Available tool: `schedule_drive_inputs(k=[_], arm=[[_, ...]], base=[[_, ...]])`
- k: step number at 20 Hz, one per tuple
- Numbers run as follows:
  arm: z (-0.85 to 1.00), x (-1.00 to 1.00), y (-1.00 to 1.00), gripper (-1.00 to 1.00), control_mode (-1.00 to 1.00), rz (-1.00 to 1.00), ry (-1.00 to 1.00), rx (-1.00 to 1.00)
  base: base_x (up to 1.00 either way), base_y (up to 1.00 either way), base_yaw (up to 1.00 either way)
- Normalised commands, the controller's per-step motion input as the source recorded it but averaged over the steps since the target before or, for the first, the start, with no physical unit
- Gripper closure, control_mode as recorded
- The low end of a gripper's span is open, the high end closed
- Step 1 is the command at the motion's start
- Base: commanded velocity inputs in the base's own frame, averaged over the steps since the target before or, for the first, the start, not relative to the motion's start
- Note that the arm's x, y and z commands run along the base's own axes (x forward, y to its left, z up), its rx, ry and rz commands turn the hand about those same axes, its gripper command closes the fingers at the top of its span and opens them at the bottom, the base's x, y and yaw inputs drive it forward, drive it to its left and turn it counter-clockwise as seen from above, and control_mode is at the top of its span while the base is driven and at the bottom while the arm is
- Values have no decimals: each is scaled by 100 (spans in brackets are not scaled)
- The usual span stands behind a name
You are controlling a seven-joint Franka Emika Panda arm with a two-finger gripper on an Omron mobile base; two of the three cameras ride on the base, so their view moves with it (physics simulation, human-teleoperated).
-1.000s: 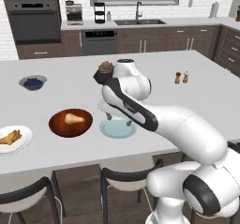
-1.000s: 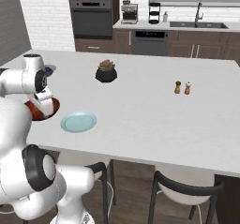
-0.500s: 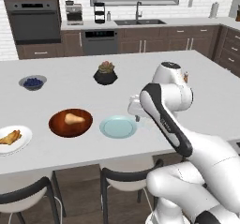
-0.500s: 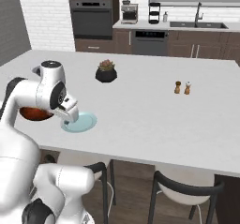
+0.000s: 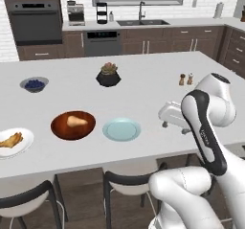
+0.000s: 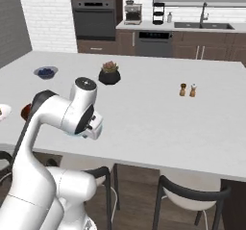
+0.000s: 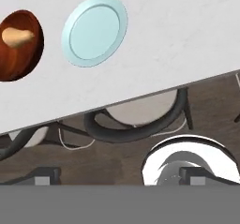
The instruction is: Pick the chicken drumstick and squash from their plates and place them in the bowl. Then put the bowl in the fridge.
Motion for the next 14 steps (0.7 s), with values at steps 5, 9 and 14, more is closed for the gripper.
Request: schedule_drive_inputs(k=[5, 9, 14], arm=[[0, 0, 0, -100, 100, 0, 0, 0], [0, 0, 0, -100, 100, 0, 0, 0], [0, 0, 0, -100, 100, 0, 0, 0]], base=[[-8, 100, 0], [-21, 100, 0], [-12, 100, -1]])
